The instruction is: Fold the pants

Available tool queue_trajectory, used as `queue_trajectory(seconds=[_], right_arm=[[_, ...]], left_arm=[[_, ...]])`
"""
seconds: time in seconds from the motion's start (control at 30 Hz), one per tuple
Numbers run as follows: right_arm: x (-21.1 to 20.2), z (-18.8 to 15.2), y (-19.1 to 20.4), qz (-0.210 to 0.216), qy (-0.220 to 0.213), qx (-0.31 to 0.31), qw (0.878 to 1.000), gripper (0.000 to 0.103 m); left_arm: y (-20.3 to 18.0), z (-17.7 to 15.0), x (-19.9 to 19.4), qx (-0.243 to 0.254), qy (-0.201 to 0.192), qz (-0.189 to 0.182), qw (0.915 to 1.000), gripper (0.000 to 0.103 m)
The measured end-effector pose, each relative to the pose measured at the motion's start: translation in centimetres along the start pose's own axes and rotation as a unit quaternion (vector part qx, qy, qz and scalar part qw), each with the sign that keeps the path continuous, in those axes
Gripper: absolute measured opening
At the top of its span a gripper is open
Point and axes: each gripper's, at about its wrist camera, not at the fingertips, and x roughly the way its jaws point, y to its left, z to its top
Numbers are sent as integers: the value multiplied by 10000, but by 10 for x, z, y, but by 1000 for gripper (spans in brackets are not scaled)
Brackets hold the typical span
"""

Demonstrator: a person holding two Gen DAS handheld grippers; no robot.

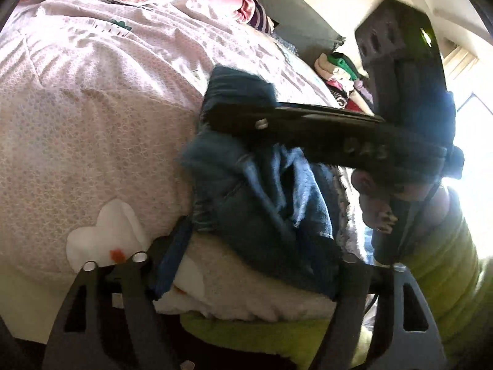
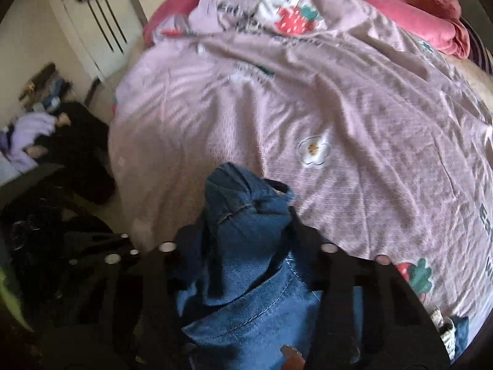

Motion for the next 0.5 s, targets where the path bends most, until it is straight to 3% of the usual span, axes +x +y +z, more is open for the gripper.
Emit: queue_trajectory(seconds=[0.03, 0.13, 0.23, 0.5], right_arm=[[-9, -2, -2, 112, -111, 64, 9999, 32], [-42, -11, -11, 505, -539, 299, 9968, 32], [-70, -21, -20, 769, -869, 516, 9919, 32], [-125, -58, -44, 973, -1454, 887, 9806, 32]], left_arm=[[-2, 0, -1, 17, -5, -27, 10000, 84], [-11, 0, -6, 99, -55, -122, 9999, 86], [-19, 1, -5, 51, -67, -404, 9991, 96], [-56, 8, 24, -148, 184, -1239, 9920, 97]])
